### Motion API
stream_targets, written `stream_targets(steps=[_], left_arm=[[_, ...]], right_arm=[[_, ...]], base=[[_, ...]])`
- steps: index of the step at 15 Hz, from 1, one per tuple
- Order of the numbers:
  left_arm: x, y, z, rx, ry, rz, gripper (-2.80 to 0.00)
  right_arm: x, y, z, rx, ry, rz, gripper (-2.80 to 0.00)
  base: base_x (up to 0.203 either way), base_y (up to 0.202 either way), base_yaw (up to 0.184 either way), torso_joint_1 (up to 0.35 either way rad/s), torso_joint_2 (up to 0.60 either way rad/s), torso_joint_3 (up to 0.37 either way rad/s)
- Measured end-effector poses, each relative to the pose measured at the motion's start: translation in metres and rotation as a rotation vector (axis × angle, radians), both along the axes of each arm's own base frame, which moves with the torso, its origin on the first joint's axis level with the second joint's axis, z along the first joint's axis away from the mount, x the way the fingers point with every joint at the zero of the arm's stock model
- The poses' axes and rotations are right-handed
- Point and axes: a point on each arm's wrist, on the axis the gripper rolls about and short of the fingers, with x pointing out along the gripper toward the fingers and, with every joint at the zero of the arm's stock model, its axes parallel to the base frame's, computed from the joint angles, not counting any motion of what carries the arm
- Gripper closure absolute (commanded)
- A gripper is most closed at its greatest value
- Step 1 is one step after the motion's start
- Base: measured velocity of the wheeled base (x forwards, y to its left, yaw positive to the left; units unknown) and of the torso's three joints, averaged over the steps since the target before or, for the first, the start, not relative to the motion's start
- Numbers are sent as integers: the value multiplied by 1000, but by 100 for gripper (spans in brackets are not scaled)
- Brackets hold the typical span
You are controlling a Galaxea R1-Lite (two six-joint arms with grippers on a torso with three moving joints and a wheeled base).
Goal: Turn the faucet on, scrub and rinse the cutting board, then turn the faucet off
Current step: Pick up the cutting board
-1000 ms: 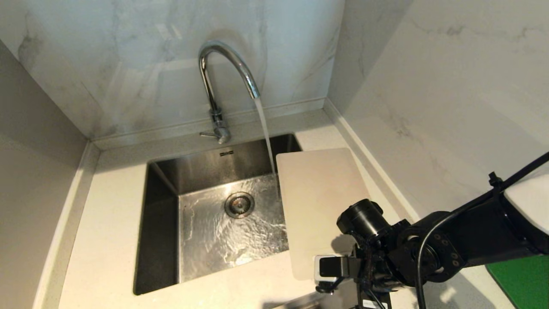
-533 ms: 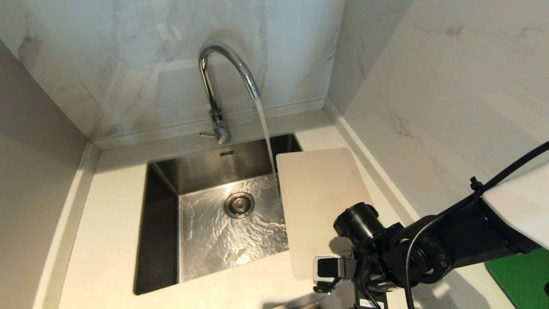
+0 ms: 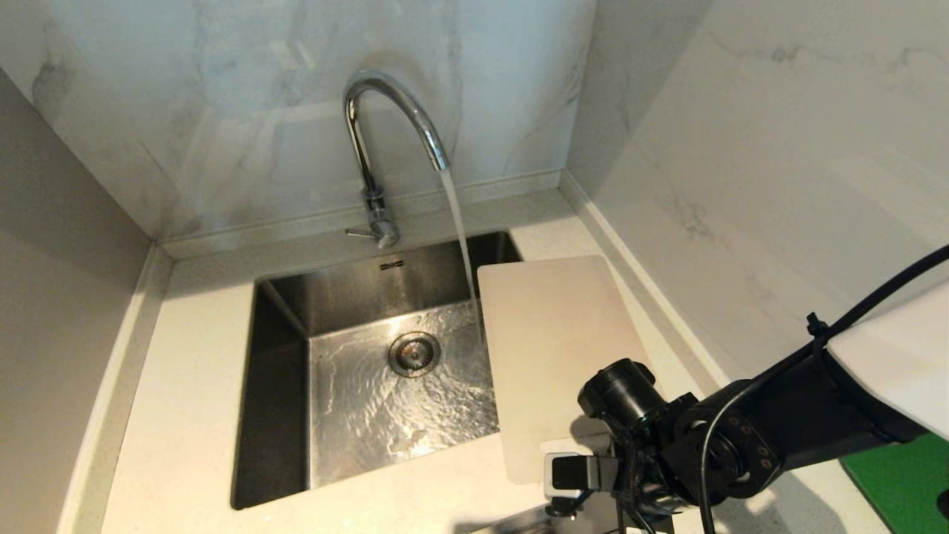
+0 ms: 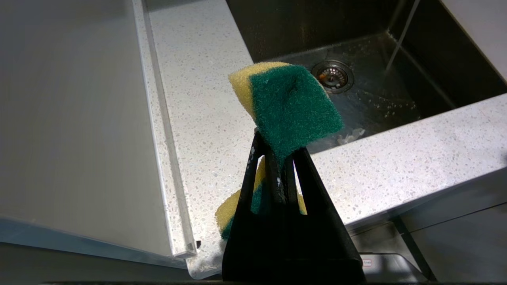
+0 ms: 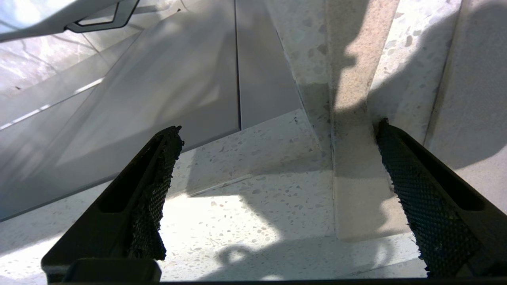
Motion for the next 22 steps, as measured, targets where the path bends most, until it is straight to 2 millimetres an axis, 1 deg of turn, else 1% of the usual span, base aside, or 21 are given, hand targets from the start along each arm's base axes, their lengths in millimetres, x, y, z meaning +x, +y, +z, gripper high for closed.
stream_targets(steps=[10, 13, 18, 22], left_arm=[[0, 0, 0, 1, 0, 0, 0], [0, 0, 0, 0, 0, 0, 0], [0, 0, 0, 0, 0, 0, 0], [0, 0, 0, 0, 0, 0, 0]], right_arm=[[-4, -2, -11, -19, 38, -1, -280], [-6, -3, -10, -21, 44, 2, -280], [-16, -7, -8, -26, 57, 10, -280], [-22, -7, -7, -27, 58, 19, -280]], base=[[0, 0, 0, 0, 0, 0], [0, 0, 0, 0, 0, 0], [0, 0, 0, 0, 0, 0], [0, 0, 0, 0, 0, 0]])
